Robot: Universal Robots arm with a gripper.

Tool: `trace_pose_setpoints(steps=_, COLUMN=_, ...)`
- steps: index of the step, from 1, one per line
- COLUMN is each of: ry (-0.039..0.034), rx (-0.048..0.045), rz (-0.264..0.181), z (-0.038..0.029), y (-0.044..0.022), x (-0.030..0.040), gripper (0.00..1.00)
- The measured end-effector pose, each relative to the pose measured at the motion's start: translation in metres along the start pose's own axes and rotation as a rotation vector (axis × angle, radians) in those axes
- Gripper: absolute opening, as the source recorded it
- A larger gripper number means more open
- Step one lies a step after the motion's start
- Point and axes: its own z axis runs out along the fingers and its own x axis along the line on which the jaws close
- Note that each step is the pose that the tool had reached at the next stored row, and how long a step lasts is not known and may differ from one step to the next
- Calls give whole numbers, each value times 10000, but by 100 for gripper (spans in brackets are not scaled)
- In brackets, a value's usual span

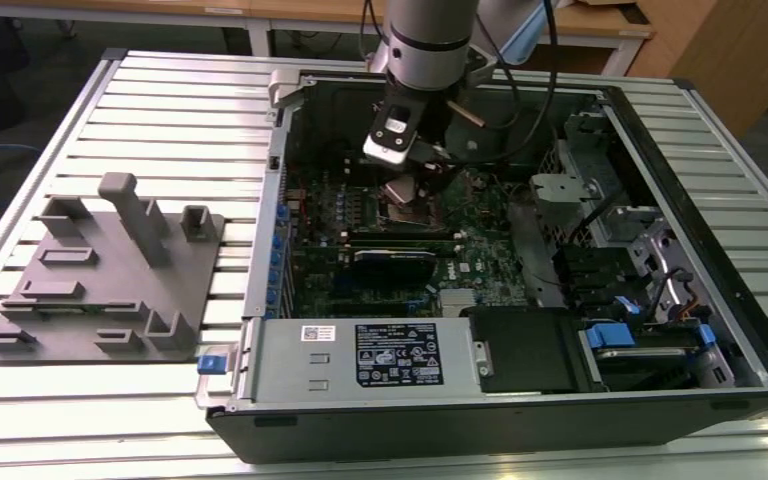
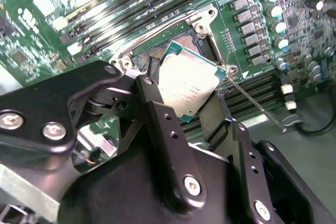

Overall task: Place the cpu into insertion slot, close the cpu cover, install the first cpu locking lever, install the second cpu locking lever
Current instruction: 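Place the cpu into insertion slot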

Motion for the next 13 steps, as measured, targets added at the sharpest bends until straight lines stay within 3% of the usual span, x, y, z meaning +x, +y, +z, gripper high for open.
trace_pose_setpoints(steps=13, ry=-122, rx=-15, rz=2346, z=19, y=-1, x=0, gripper=54)
